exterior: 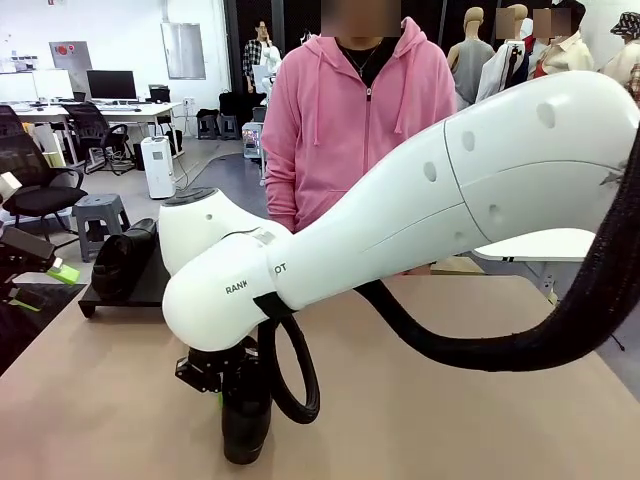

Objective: Organize the shoes by placing them on the stand.
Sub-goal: Pick up one Shoe and place it in the middle of the table.

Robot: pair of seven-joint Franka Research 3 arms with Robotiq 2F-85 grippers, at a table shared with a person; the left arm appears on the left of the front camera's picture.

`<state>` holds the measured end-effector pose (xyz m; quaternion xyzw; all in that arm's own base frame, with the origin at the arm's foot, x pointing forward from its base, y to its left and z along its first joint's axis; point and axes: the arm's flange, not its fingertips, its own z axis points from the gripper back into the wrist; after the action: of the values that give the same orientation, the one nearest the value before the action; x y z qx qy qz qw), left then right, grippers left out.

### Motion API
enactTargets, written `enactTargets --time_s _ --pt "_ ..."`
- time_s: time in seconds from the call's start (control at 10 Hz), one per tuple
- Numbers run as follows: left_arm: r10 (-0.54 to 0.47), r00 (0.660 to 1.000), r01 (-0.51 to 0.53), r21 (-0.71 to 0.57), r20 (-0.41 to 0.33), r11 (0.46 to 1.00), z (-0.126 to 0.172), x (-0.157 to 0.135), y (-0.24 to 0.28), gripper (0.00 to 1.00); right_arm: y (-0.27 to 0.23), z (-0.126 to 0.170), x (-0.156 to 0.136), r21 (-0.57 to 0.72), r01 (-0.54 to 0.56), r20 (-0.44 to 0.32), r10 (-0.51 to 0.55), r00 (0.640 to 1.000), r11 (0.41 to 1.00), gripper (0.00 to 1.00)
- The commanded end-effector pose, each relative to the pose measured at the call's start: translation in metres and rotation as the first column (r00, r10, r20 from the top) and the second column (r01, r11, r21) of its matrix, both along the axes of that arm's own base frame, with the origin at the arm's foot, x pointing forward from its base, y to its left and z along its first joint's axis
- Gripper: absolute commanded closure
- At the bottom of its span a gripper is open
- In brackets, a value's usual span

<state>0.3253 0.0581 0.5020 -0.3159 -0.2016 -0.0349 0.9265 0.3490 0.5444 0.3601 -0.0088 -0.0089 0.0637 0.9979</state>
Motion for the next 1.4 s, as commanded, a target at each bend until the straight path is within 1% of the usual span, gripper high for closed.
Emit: enactTargets --time_s 0.0,0.1,0.2,0.4,0.5,0.6,0.7,0.8,0.9,1.0,1.1,1.2,1.3 --pt "-0.013 1.0 0.013 0.007 0.005 1.0 0.0 -0.002 0.003 0.0 -0.003 0.008 -0.002 0.012 0.041 0.012 -0.042 0.999 0.999 0.78" --pt "-0.013 1.0 0.013 0.007 0.005 1.0 0.0 -0.002 0.003 0.0 -0.006 0.007 -0.004 0.003 0.001 0.046 -0.001 0.999 1.0 0.29" --pt "-0.013 1.0 0.013 0.007 0.005 1.0 0.0 -0.002 0.003 0.0 -0.009 0.008 -0.006 0.002 -0.009 0.047 0.009 0.999 1.0 0.0" --pt "-0.013 1.0 0.013 0.007 0.005 1.0 0.0 -0.002 0.003 0.0 -0.029 0.031 -0.014 0.054 -0.026 0.059 0.023 0.998 0.998 0.0" --pt "-0.013 1.0 0.013 0.007 0.005 1.0 0.0 -0.002 0.003 0.0 -0.055 0.06 -0.023 0.098 -0.065 0.082 0.057 0.995 0.993 0.0" --pt "-0.013 1.0 0.013 0.007 0.005 1.0 0.0 -0.002 0.003 0.0 -0.094 0.095 -0.037 0.159 -0.094 0.126 0.074 0.989 0.983 0.0" --pt "-0.013 1.0 0.013 0.007 0.005 1.0 0.0 -0.002 0.003 0.0 -0.133 0.119 -0.05 0.111 -0.118 0.16 0.099 0.982 0.987 0.0" --pt "-0.013 1.0 0.013 0.007 0.005 1.0 0.0 -0.002 0.003 0.0 -0.176 0.141 -0.06 0.153 -0.179 0.158 0.155 0.975 0.972 0.0" --pt "-0.013 1.0 0.013 0.007 0.005 1.0 0.0 -0.002 0.003 0.0 -0.225 0.154 -0.064 0.207 -0.199 0.145 0.171 0.974 0.958 0.0" --pt "-0.013 1.0 0.013 0.007 0.005 1.0 0.0 -0.002 0.003 0.0 -0.278 0.159 -0.069 0.254 -0.181 0.169 0.141 0.975 0.95 0.0" --pt "-0.013 1.0 0.013 0.007 0.005 1.0 0.0 -0.002 0.003 0.0 -0.339 0.157 -0.075 0.357 -0.167 0.182 0.107 0.978 0.919 0.0" --pt "-0.013 1.0 0.013 0.007 0.005 1.0 0.0 -0.002 0.003 0.0 -0.39 0.149 -0.083 0.426 -0.139 0.181 0.066 0.981 0.894 0.0" --pt "-0.013 1.0 0.013 0.007 0.005 1.0 0.0 -0.002 0.003 0.0 -0.439 0.137 -0.092 0.504 -0.066 0.148 -0.01 0.989 0.861 0.0"
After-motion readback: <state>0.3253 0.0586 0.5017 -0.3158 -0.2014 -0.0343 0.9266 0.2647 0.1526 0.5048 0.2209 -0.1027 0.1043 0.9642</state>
